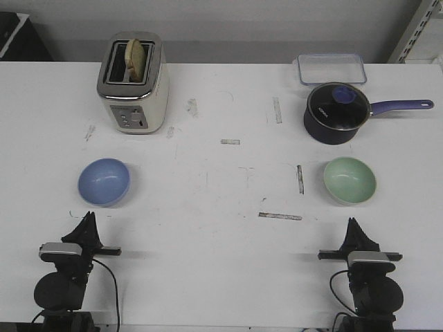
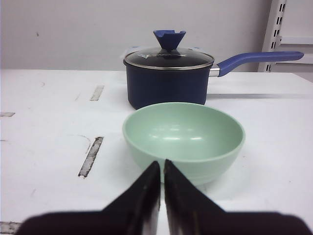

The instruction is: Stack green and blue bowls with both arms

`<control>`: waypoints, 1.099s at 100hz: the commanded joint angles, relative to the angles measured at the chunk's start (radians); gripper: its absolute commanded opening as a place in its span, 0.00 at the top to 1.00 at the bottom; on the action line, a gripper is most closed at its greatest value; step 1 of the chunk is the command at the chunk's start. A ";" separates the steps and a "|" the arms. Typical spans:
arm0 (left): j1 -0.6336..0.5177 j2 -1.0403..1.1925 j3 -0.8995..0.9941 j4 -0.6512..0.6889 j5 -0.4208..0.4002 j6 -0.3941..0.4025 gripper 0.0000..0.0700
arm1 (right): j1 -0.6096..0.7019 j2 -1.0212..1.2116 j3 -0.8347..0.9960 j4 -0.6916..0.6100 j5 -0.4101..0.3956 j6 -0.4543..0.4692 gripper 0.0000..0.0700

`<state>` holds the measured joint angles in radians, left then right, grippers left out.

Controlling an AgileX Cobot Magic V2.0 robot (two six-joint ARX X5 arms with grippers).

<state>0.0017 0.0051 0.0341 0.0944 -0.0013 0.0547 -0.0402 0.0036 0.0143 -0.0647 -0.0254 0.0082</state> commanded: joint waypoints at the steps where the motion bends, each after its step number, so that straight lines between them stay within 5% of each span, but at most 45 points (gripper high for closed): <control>1: 0.000 -0.001 -0.021 0.011 0.000 0.005 1.00 | 0.000 -0.002 -0.002 0.012 0.000 0.014 0.99; 49: 0.000 -0.001 -0.021 0.012 0.000 0.005 1.00 | 0.000 -0.002 -0.002 0.012 0.000 0.013 0.99; 65: 0.000 -0.001 -0.021 0.012 0.000 0.005 1.00 | 0.000 -0.002 -0.002 0.012 0.031 -0.119 0.99; 110: 0.000 -0.001 -0.021 0.011 0.000 0.005 1.00 | 0.000 -0.002 -0.002 0.013 0.026 -0.112 0.99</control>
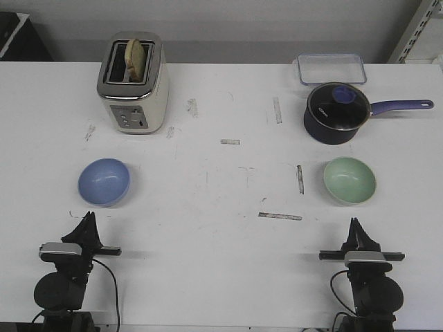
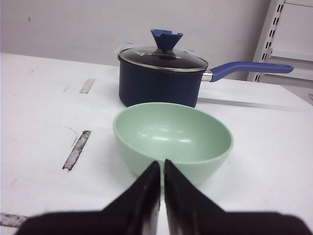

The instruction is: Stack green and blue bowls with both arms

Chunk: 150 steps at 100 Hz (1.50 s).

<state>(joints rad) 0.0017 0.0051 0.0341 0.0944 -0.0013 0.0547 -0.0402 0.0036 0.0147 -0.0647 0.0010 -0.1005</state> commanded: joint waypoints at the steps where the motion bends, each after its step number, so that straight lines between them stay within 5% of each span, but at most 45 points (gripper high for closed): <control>1: 0.000 -0.001 -0.021 0.011 0.000 0.005 1.00 | 0.000 -0.002 -0.002 0.013 -0.002 -0.002 0.99; 33: 0.000 -0.001 -0.021 0.011 0.000 0.005 1.00 | 0.001 -0.002 0.011 0.175 0.000 0.055 0.99; 52: 0.000 -0.001 -0.021 0.011 0.000 0.005 1.00 | 0.000 0.009 0.181 0.224 0.013 0.074 0.99; 77: 0.000 -0.001 -0.021 0.011 0.000 0.005 1.00 | 0.000 0.288 0.615 -0.018 0.052 0.072 0.97; 104: 0.000 -0.001 -0.021 0.011 0.000 0.005 1.00 | 0.000 0.702 1.012 -0.396 0.051 0.073 0.58; 119: 0.000 -0.001 -0.021 0.011 0.000 0.005 1.00 | -0.014 0.900 1.119 -0.569 0.051 0.074 0.15; 150: 0.000 -0.001 -0.021 0.011 0.000 0.005 1.00 | -0.170 1.206 1.130 -0.651 -0.021 0.021 0.15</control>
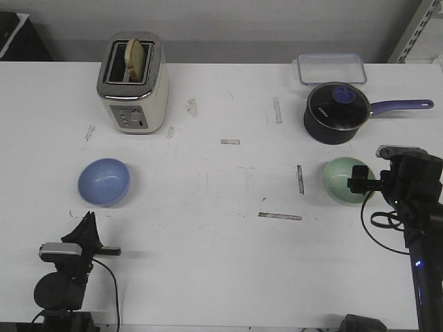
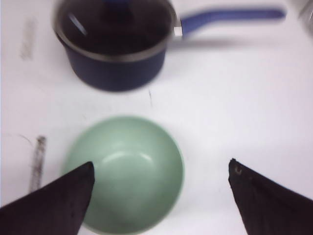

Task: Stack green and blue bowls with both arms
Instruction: 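Reach the right gripper down and grasp the pale green bowl rim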

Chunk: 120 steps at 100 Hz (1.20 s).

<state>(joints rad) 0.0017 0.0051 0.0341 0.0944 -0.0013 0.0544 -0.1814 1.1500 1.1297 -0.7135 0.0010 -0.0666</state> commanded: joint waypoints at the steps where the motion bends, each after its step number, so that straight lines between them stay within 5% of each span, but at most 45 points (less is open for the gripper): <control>1: 0.000 -0.001 -0.021 0.011 0.000 0.005 1.00 | -0.035 0.068 0.014 -0.002 -0.025 -0.013 0.15; 26: 0.000 -0.001 -0.021 0.011 0.000 0.005 1.00 | -0.114 0.264 0.014 0.027 -0.059 -0.045 0.17; 44: 0.000 -0.001 -0.021 0.011 0.000 0.005 1.00 | -0.121 0.366 0.014 0.063 -0.061 -0.048 0.29; 57: 0.000 -0.001 -0.021 0.011 0.000 0.005 1.00 | -0.121 0.415 0.014 0.085 -0.064 -0.048 0.51; 75: 0.000 -0.001 -0.021 0.011 0.000 0.005 1.00 | -0.121 0.437 0.014 0.093 -0.102 -0.065 1.00; 105: 0.000 -0.001 -0.021 0.011 0.000 0.005 1.00 | -0.121 0.414 0.035 0.098 -0.110 -0.065 1.00; 120: 0.000 -0.001 -0.021 0.011 0.000 0.005 1.00 | -0.107 0.346 0.100 0.071 -0.188 -0.056 1.00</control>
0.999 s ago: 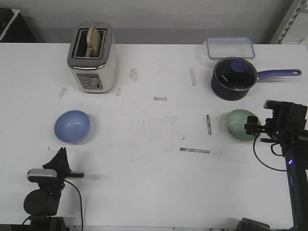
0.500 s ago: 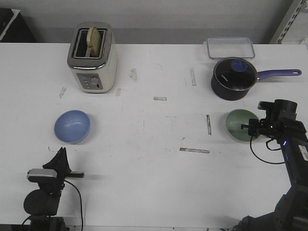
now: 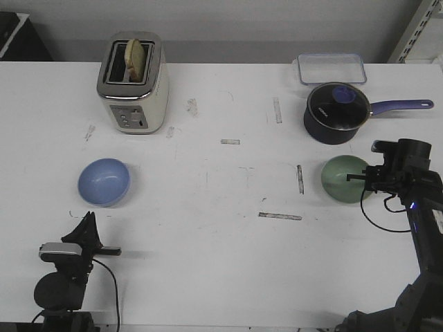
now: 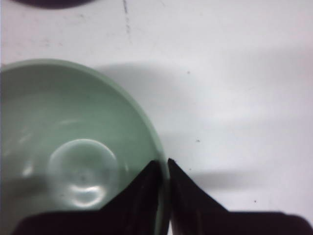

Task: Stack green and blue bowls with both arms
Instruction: 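Reach the right gripper down and grasp the pale green bowl rim, then slide the green bowl with the right gripper toward the table center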

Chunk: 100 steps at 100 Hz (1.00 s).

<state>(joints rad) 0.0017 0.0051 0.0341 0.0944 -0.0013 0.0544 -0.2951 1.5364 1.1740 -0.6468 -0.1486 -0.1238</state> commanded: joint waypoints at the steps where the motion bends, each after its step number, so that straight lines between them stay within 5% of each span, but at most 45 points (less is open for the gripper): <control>1: 0.000 -0.001 -0.021 0.011 0.000 0.005 1.00 | 0.009 -0.046 0.061 0.002 -0.047 0.004 1.00; 30: 0.000 -0.001 -0.021 0.011 0.000 0.005 1.00 | 0.210 -0.170 0.163 -0.063 -0.226 0.087 1.00; 68: 0.000 -0.001 -0.021 0.011 0.000 0.005 1.00 | 0.711 -0.086 0.105 -0.114 -0.154 0.119 1.00; 100: 0.000 -0.001 -0.021 0.010 0.000 0.005 1.00 | 0.916 0.109 0.091 0.011 -0.106 0.155 1.00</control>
<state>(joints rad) 0.0017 0.0051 0.0341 0.0940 -0.0013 0.0547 0.6006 1.6020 1.2522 -0.6693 -0.2573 0.0021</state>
